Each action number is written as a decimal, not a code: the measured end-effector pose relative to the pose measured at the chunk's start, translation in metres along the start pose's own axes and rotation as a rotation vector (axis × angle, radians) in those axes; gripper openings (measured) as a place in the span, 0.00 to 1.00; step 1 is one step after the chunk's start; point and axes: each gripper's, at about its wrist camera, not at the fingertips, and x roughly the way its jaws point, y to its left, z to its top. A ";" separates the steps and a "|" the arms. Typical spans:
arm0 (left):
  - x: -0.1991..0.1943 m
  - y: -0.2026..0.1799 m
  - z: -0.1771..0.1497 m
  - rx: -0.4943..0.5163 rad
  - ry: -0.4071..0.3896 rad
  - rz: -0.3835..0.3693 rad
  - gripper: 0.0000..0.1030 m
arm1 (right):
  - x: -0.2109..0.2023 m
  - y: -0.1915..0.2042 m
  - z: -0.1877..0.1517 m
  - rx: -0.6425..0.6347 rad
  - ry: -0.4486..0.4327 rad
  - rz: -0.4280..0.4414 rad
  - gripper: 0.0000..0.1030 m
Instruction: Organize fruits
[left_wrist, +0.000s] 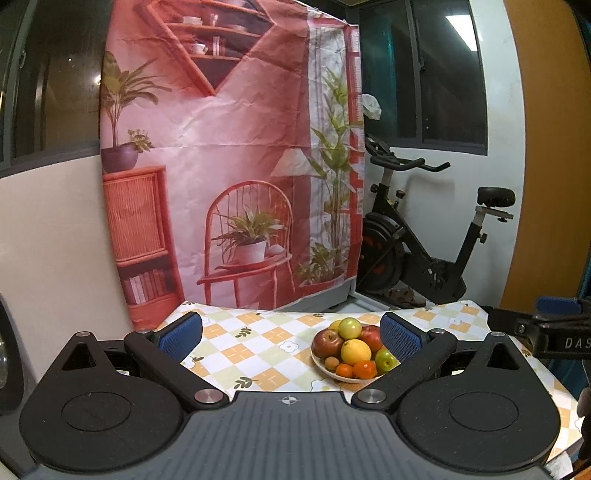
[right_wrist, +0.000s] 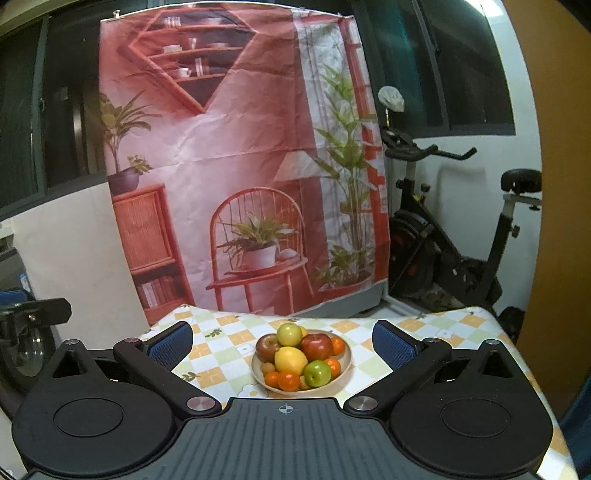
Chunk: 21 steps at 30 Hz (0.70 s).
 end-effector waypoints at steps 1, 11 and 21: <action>-0.001 -0.001 0.000 0.004 0.001 -0.004 1.00 | -0.002 0.001 0.001 -0.003 -0.003 -0.001 1.00; 0.002 0.002 -0.005 -0.010 -0.002 -0.028 1.00 | 0.004 0.006 -0.001 -0.004 0.024 -0.010 1.00; 0.001 -0.003 -0.006 -0.005 0.003 -0.023 1.00 | 0.003 0.006 -0.004 0.000 0.032 -0.003 1.00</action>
